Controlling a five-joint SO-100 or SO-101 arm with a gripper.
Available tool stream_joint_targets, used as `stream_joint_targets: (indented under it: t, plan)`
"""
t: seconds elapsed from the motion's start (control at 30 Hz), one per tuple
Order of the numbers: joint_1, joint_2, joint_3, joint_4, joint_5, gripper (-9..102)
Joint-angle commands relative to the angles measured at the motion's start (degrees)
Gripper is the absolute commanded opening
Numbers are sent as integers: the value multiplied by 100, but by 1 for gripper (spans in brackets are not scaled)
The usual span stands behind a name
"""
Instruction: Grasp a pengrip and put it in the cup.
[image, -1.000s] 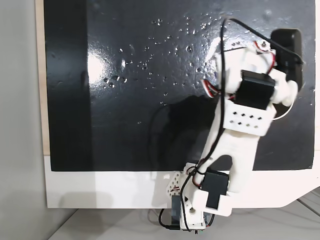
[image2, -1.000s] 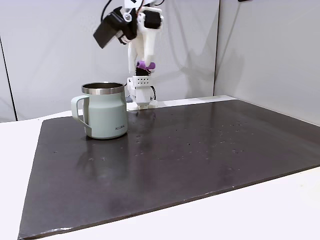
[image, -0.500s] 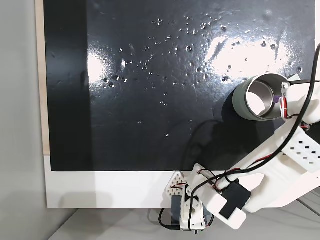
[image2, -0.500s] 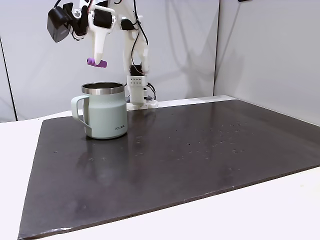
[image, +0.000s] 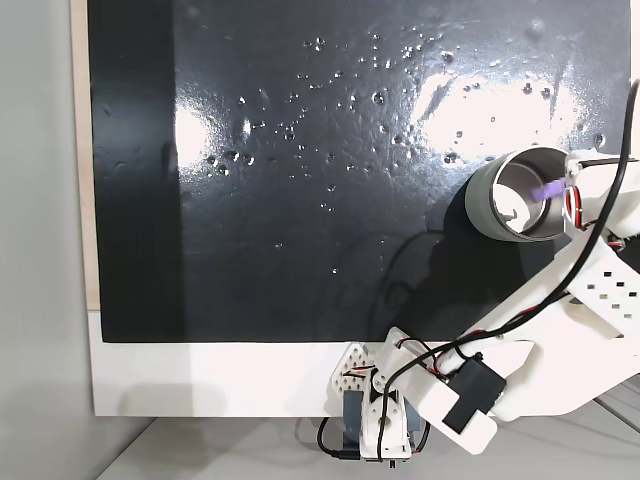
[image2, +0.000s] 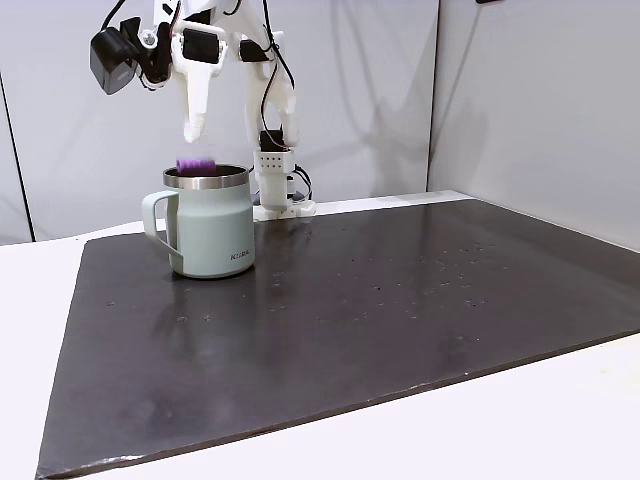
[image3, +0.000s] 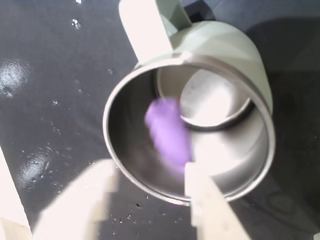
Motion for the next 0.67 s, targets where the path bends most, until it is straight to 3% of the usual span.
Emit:
stream_joint_targets:
  t: [0.0,0.63]
  plan:
    - [44,18,-360,0,-18,40]
    - [26,18,-369,88,-35,41]
